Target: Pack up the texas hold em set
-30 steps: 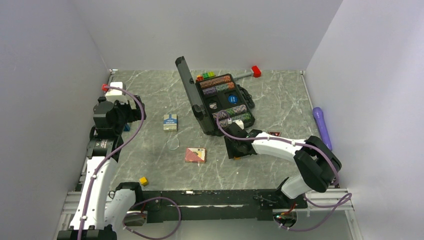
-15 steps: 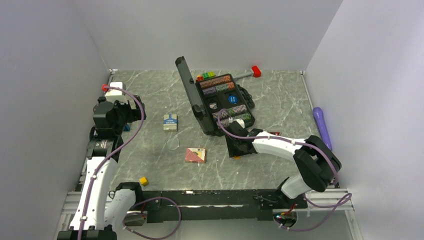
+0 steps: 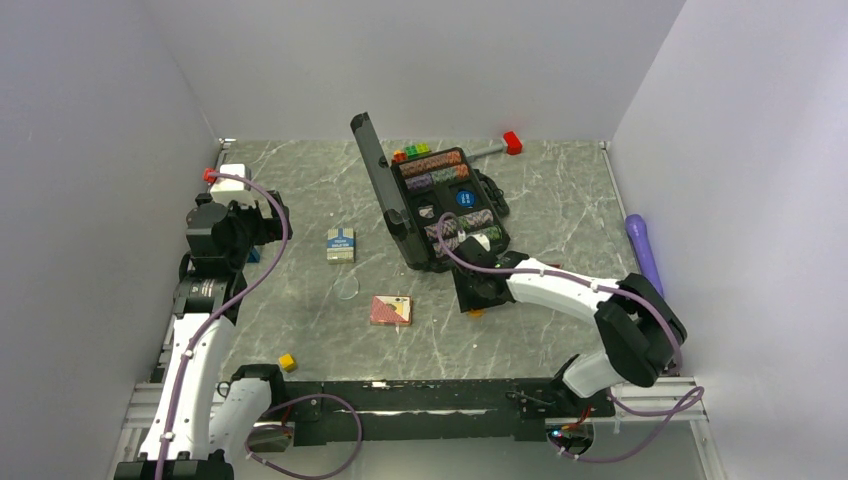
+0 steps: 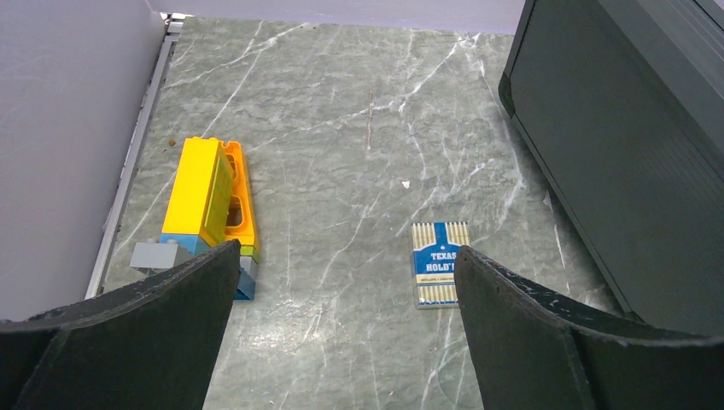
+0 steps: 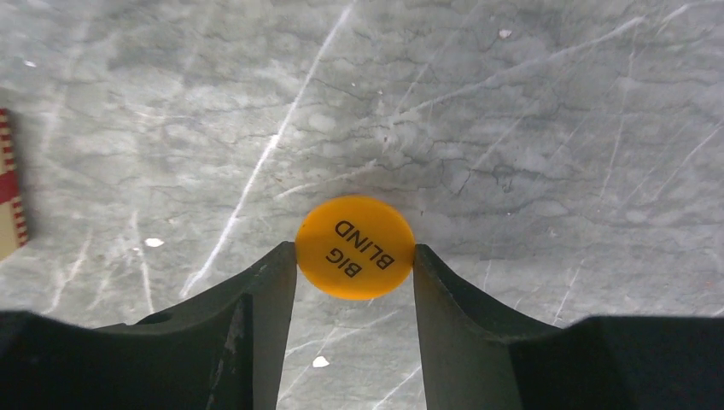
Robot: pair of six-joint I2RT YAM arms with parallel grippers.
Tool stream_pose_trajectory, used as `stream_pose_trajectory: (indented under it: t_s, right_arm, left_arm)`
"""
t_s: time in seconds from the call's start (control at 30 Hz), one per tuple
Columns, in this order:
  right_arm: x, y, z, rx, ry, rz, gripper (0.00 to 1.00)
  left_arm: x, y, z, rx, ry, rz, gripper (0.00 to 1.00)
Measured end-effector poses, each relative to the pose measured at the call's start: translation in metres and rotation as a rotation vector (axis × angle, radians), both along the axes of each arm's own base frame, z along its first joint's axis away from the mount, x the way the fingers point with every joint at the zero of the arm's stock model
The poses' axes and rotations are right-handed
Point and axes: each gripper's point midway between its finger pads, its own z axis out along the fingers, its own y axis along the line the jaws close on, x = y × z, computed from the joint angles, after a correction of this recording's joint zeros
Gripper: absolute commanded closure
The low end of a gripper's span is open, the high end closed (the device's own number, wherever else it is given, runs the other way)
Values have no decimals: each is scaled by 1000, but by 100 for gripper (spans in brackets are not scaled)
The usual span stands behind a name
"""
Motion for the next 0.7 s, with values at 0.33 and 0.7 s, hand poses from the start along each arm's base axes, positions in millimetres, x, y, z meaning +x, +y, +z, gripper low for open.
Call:
stream_pose_trajectory:
  t_s: [0.33, 0.7]
  right_arm:
    - [23, 1, 37, 33, -66, -6, 56]
    - [126, 7, 121, 109, -271, -43, 56]
  left_arm:
    - [0, 0, 0, 0, 0, 0, 1]
    - [-1, 0, 1, 0, -4, 0, 1]
